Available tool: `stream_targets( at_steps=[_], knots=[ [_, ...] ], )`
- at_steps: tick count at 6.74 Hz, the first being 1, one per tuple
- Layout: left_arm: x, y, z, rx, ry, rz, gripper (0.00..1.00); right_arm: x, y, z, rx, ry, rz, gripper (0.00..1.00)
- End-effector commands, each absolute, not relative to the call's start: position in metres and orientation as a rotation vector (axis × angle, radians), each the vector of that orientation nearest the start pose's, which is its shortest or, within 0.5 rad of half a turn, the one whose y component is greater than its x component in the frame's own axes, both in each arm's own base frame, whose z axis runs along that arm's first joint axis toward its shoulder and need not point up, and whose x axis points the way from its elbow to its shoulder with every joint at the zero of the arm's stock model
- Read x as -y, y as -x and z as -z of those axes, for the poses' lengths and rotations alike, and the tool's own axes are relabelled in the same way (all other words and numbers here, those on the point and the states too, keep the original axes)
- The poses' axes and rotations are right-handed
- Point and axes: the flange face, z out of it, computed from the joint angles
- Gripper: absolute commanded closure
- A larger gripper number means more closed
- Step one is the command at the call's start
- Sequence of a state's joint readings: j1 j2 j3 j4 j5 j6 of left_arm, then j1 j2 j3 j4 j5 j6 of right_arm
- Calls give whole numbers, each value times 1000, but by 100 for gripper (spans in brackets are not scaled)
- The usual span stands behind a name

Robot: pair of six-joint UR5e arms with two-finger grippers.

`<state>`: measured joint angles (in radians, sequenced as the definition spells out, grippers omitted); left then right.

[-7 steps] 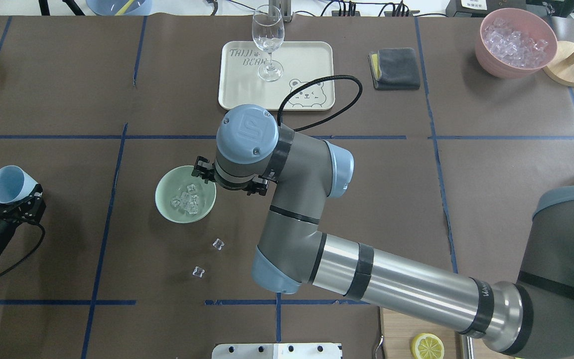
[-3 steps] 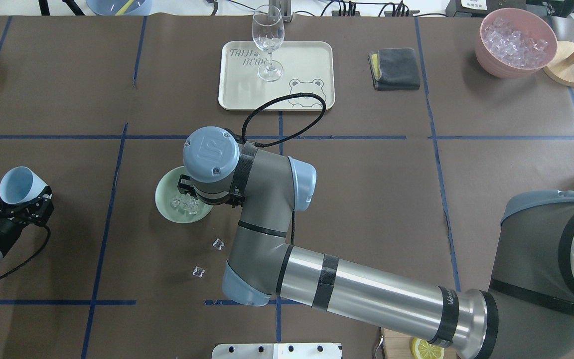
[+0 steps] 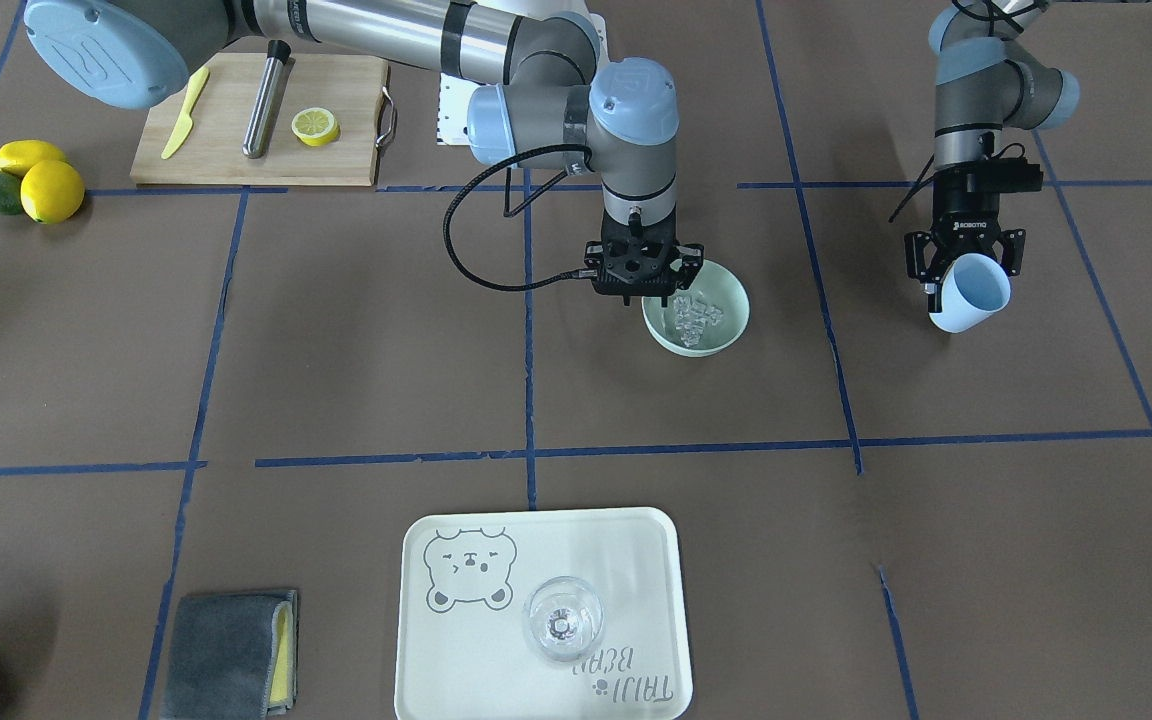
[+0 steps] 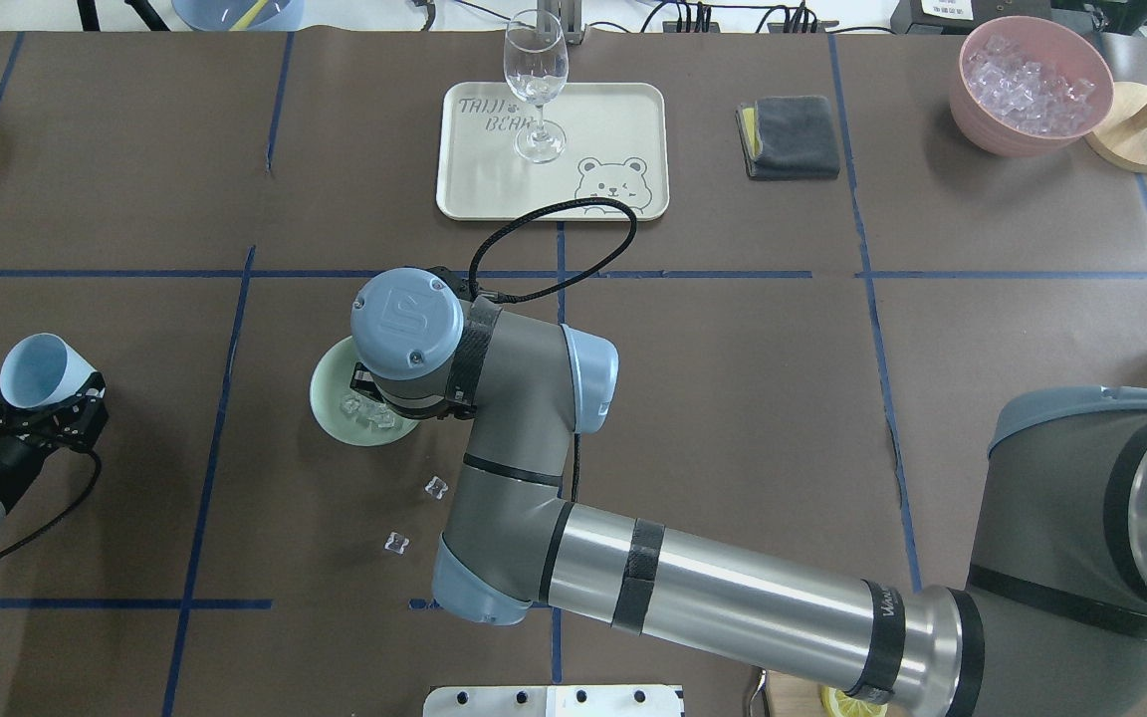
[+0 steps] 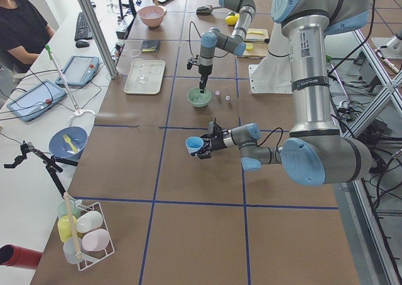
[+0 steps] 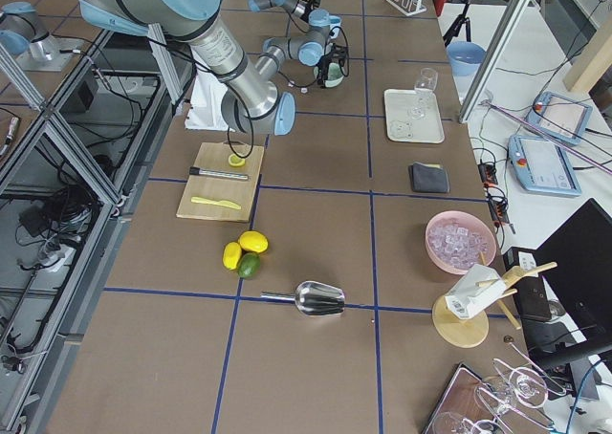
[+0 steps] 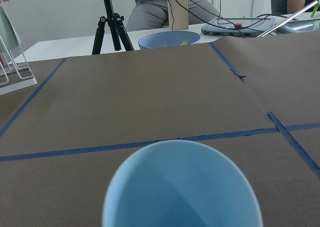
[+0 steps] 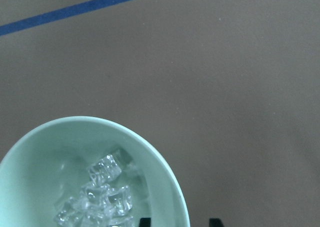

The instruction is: Pour ice into bowl

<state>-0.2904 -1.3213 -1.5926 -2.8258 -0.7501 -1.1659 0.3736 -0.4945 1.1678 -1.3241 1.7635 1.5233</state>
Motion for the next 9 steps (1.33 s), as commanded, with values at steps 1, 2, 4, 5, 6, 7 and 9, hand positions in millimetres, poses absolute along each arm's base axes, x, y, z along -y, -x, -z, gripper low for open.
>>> stream_targets(
  at_steps=[1, 2, 4, 5, 6, 7, 9],
  knots=[
    [308, -311, -616, -644, -1026, 315, 100, 403, 723, -99, 933, -29, -202, 100],
    [308, -311, -616, -645, -1024, 314, 90, 404, 721, -88, 947, -43, -188, 100],
    [308, -311, -617, -647, -1021, 314, 54, 413, 710, -75, 968, -54, -199, 100],
    [308, -311, -616, -653, -1019, 318, 25, 419, 702, -69, 981, -62, -209, 100],
    [308, -311, -616, -657, -1018, 326, 0, 425, 694, -63, 994, -68, -215, 100],
    [308, -310, -616, -658, -1018, 330, 0, 431, 686, -57, 1006, -75, -224, 100],
    [310, -306, -614, -656, -1023, 332, 0, 442, 666, -39, 1044, -83, -231, 100]
  ],
)
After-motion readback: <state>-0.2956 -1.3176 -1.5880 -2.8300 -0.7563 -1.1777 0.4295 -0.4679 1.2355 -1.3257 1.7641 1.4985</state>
